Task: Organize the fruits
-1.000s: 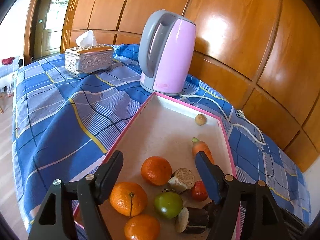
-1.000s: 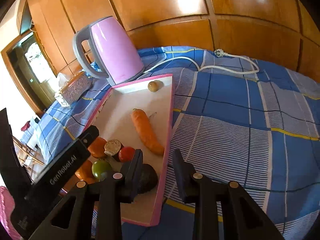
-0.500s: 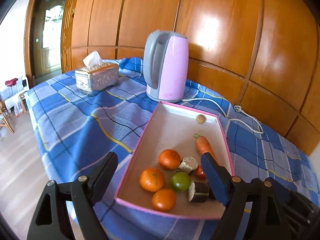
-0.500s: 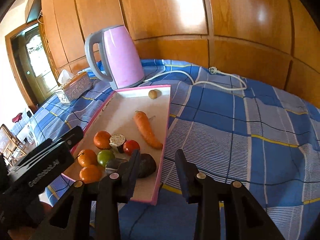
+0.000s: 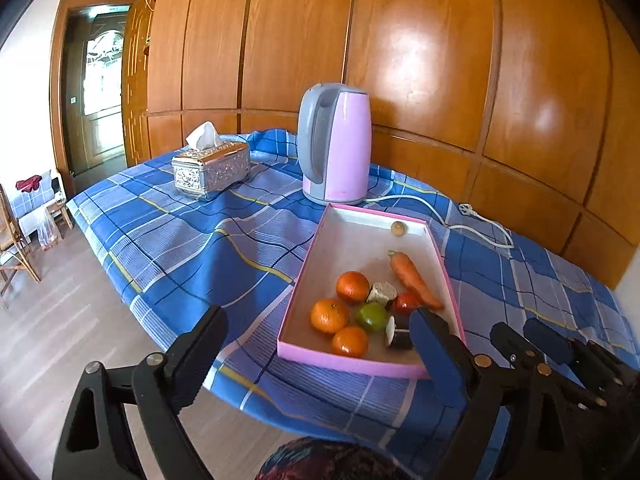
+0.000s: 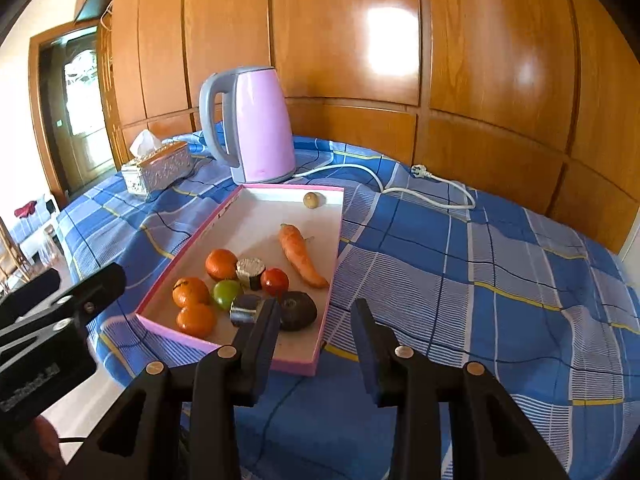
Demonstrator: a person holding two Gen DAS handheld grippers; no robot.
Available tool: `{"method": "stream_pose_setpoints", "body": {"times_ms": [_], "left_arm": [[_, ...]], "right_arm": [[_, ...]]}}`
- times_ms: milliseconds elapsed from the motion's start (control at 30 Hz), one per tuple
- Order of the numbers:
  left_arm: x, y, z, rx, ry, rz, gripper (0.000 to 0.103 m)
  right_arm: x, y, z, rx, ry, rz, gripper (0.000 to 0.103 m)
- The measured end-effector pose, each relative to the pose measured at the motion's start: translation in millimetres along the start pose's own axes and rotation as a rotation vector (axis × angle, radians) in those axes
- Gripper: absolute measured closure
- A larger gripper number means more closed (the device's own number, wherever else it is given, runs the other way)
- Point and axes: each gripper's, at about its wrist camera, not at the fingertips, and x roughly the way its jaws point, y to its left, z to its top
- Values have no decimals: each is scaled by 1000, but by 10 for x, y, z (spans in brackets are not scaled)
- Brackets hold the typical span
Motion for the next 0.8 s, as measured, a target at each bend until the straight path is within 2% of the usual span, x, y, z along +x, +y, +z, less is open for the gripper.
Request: {"method": "stream_pose_setpoints", "body": {"times_ms": [300, 800], "left_arm": [[-105, -44, -35, 26, -26, 10, 9], [-101, -31, -30, 15, -23, 9, 8]], "right_arm": [[-69, -12, -52, 25, -3, 10, 66], [-57, 92, -55, 0, 7, 18, 66]]}}
